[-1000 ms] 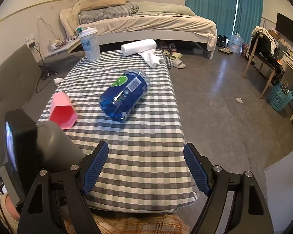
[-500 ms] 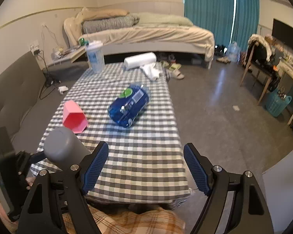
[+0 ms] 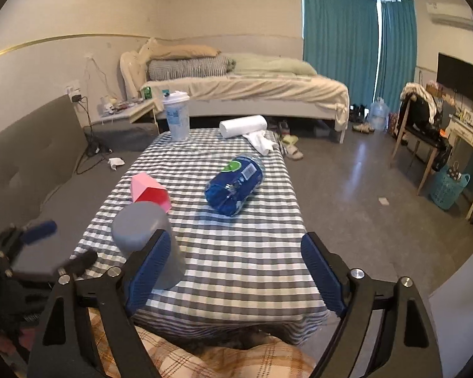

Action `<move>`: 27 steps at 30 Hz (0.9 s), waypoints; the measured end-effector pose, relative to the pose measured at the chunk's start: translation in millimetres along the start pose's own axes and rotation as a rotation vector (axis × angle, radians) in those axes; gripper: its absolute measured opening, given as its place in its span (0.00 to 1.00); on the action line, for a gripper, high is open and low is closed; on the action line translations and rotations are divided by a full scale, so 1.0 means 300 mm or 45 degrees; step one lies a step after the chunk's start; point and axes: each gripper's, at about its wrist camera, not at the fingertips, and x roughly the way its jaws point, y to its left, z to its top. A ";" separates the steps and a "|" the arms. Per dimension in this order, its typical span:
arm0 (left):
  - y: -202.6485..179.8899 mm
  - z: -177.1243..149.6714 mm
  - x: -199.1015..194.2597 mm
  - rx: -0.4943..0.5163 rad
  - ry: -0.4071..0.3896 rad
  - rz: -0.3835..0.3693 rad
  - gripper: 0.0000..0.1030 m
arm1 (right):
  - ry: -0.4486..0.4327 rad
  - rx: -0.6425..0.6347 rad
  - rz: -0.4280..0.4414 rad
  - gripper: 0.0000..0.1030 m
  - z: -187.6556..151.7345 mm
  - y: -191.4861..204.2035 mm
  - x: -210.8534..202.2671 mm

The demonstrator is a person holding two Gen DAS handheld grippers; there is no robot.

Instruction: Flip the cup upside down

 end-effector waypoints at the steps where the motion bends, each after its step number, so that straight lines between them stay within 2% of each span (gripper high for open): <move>1: 0.007 -0.002 -0.009 -0.007 -0.017 0.017 0.92 | -0.021 -0.010 0.000 0.87 -0.016 0.015 -0.003; 2: 0.018 -0.005 -0.018 -0.016 -0.028 0.031 0.93 | -0.042 -0.019 0.002 0.90 -0.031 0.029 -0.007; 3: 0.028 -0.009 -0.027 -0.031 -0.041 0.055 1.00 | -0.051 -0.023 0.005 0.92 -0.042 0.036 -0.006; 6: 0.053 -0.023 -0.054 -0.072 -0.085 0.105 1.00 | -0.033 -0.040 0.012 0.92 -0.061 0.052 0.010; 11: 0.066 -0.037 -0.078 -0.101 -0.112 0.125 1.00 | 0.015 -0.033 0.007 0.95 -0.066 0.046 0.045; 17: 0.055 -0.040 -0.065 -0.078 -0.095 0.124 1.00 | 0.022 -0.029 0.005 0.99 -0.074 0.043 0.053; 27: 0.055 -0.045 -0.052 -0.085 -0.078 0.129 1.00 | 0.024 -0.032 0.006 1.00 -0.079 0.046 0.051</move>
